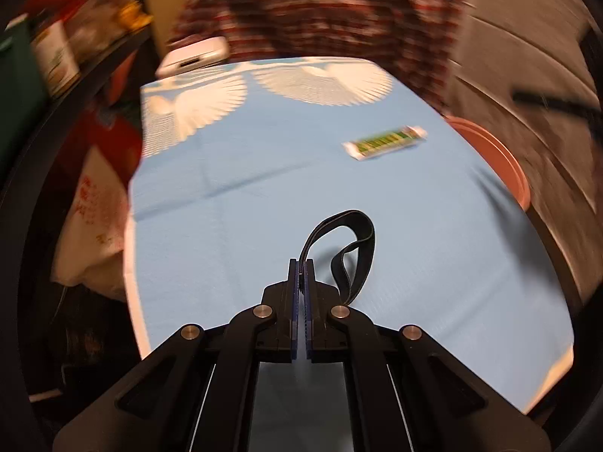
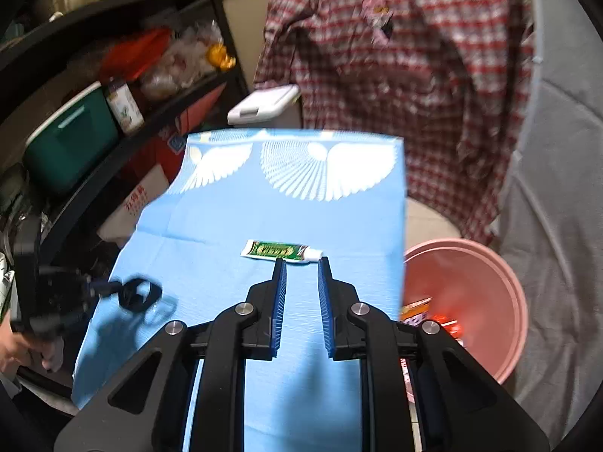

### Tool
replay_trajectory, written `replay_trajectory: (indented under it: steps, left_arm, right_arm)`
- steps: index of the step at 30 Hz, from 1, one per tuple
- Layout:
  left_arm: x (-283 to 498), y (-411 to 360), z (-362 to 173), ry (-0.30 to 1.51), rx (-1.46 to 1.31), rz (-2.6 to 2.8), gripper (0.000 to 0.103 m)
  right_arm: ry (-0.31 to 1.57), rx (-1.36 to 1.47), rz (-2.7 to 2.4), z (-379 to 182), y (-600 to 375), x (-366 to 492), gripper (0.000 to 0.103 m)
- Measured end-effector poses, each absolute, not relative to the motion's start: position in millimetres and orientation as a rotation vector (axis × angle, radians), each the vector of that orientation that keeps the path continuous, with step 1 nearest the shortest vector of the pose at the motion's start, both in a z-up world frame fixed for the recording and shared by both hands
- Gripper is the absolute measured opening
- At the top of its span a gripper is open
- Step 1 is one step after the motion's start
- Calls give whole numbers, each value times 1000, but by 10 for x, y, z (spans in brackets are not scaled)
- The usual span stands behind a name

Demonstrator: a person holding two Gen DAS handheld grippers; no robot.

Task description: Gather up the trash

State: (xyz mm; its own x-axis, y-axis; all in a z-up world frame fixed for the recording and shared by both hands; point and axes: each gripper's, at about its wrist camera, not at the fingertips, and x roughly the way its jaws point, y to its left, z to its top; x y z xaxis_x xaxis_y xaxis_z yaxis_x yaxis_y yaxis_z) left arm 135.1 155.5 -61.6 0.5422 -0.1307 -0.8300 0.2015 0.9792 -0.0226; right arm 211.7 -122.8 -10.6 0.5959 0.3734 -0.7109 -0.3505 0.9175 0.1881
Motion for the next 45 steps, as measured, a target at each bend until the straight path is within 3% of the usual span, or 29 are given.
replay_trajectory:
  steps: [4,6,8,14,17,21,28,31,36,41,45]
  left_arm:
    - [1612,1683,-641,1011,-24,-136,2]
    - [1721,1685,-680,1026,-44,-130,2]
    - [1809,1649,-728,1038,-47,-134,2]
    - [2008,1568,-859,1075,-58,-148,2]
    - [2055,1537,-929,1101,-54,-165,3]
    - [2070,1540,-980,1104,-43,-175,33]
    - [2054,1579,-899,1045,-77,-203,62]
    - [2076,1444,-958,1055,-37,-228,68]
    - [2125,1360,-1061,1079,-20,-228,68]
    - [2159,1368,-1118,1087,-16,-227,68]
    - [2174,1340,-1121,1084,-9,-233,67]
  right_arm:
    - [893,-26,458,-402,-1026,2341,20]
    - [911,-61,473,-536,-932,2448,27]
    - [918,-96,485,-639,-858,2549,39]
    - [911,-228,538,-867,-652,2779,54]
    - [918,-269,549,-964,-592,2868,55]
    - [943,-287,568,-1066,-547,2961,56]
    - [950,-315,593,-1140,-441,3043,56]
    - [961,-322,602,-1177,-404,3052,56]
    - [963,-360,636,-1190,-335,2969,56]
    - [969,-407,681,-1179,-274,2825,45]
    - [973,-386,724,-1124,-254,2760,44]
